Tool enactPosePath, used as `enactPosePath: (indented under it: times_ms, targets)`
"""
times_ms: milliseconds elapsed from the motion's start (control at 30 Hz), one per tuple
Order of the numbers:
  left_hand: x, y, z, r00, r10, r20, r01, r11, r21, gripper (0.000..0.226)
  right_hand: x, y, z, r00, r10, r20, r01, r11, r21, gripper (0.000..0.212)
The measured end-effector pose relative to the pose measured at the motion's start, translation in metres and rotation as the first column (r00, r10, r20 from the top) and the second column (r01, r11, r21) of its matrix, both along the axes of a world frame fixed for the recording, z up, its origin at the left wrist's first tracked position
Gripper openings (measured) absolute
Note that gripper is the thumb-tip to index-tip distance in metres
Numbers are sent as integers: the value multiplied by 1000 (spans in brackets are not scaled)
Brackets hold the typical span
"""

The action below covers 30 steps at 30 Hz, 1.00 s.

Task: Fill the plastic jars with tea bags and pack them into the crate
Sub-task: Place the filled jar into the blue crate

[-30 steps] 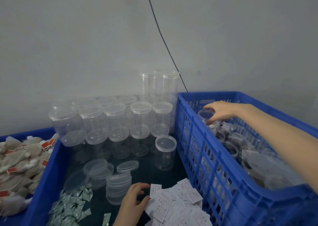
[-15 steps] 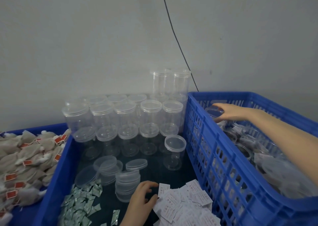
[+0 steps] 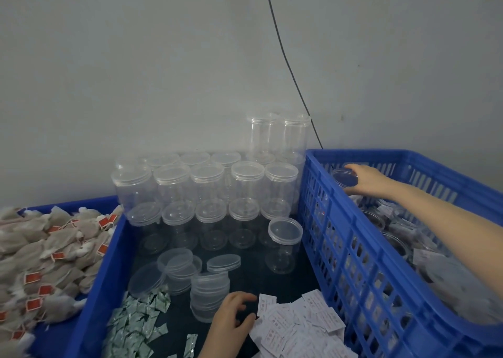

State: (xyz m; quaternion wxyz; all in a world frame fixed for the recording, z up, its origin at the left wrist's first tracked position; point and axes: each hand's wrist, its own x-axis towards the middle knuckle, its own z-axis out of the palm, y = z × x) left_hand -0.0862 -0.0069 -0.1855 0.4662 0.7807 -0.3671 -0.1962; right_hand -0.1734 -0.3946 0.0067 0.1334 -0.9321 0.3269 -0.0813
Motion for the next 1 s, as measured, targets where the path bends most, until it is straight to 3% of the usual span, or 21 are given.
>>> enactPosePath:
  times_ms: [400, 533, 667, 800, 1000]
  targets:
    - [7, 3, -1, 999, -37, 35, 34, 996, 87, 30, 48, 4, 0, 982, -134, 137, 119, 987, 112, 86]
    - [13, 4, -1, 998, -39, 56, 33, 994, 105, 27, 65, 0, -3, 957, -225, 184, 186, 961, 204, 66]
    - [17, 2, -1, 998, -4, 65, -1, 997, 76, 26, 76, -4, -13, 923, -279, 264, 243, 956, 163, 50]
    - [22, -5, 4, 998, 23, 51, -25, 999, 32, 29, 69, -3, -14, 972, -159, 174, 140, 983, 115, 64]
    - [28, -23, 26, 997, 61, 47, -56, 993, -99, 32, 66, -3, -3, 988, -150, -28, 151, 988, 39, 81]
